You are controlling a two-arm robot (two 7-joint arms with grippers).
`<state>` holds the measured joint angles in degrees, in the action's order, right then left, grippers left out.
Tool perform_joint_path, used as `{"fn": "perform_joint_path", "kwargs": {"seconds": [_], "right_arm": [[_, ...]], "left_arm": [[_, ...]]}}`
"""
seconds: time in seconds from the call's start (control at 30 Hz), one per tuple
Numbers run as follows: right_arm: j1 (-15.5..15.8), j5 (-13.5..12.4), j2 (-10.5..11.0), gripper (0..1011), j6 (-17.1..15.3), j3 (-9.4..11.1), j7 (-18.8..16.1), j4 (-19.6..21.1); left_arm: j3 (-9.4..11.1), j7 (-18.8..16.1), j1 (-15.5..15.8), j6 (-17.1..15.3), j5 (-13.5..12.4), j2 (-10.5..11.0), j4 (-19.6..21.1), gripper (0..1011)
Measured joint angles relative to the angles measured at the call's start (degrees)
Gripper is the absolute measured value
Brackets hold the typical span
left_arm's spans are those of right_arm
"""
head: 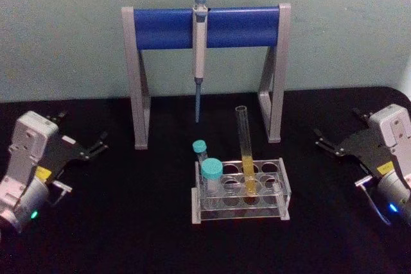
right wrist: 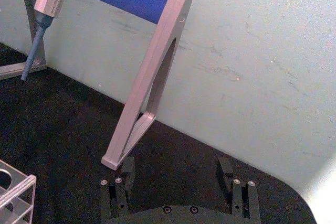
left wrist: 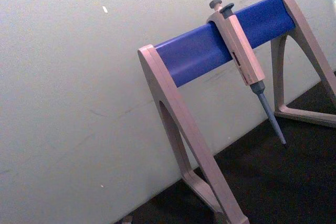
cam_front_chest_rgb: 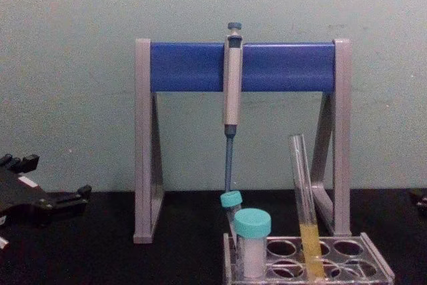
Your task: Pick up the test tube from the test tube rack, shake it, then place it back into the test tube rack.
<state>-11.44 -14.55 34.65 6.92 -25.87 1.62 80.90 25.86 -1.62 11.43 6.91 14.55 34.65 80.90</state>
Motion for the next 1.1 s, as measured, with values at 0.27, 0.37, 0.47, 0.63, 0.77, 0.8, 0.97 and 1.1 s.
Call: {"fn": "perform_joint_path", "kwargs": {"seconds": [0.27, 0.37, 0.47, 0.63, 0.77, 0.8, 0.97, 1.1], "right_arm": [[0.0, 0.0, 0.0, 1000, 0.0, 0.0, 0.0, 0.0], [0.0, 0.0, 0.0, 1000, 0.0, 0.0, 0.0, 0.0], [0.0, 0.0, 0.0, 1000, 0.0, 0.0, 0.0, 0.0], [0.0, 0.0, 0.0, 1000, 0.0, 0.0, 0.0, 0.0], [0.0, 0.0, 0.0, 1000, 0.0, 0.0, 0.0, 0.0], [0.0, 0.0, 0.0, 1000, 0.0, 0.0, 0.0, 0.0], [0.0, 0.0, 0.0, 1000, 0.0, 0.0, 0.0, 0.0], [0.0, 0.0, 0.0, 1000, 0.0, 0.0, 0.0, 0.0]], "left_arm": [[0.0, 0.0, 0.0, 0.0, 0.0, 0.0, 0.0, 1001], [0.0, 0.0, 0.0, 0.0, 0.0, 0.0, 0.0, 1001], [0.0, 0.0, 0.0, 0.0, 0.0, 0.0, 0.0, 1001], [0.0, 0.0, 0.0, 0.0, 0.0, 0.0, 0.0, 1001], [0.0, 0.0, 0.0, 0.0, 0.0, 0.0, 0.0, 1001], [0.0, 0.0, 0.0, 0.0, 0.0, 0.0, 0.0, 1001], [0.0, 0.0, 0.0, 0.0, 0.0, 0.0, 0.0, 1002], [0.0, 0.0, 0.0, 0.0, 0.0, 0.0, 0.0, 1001]]}}
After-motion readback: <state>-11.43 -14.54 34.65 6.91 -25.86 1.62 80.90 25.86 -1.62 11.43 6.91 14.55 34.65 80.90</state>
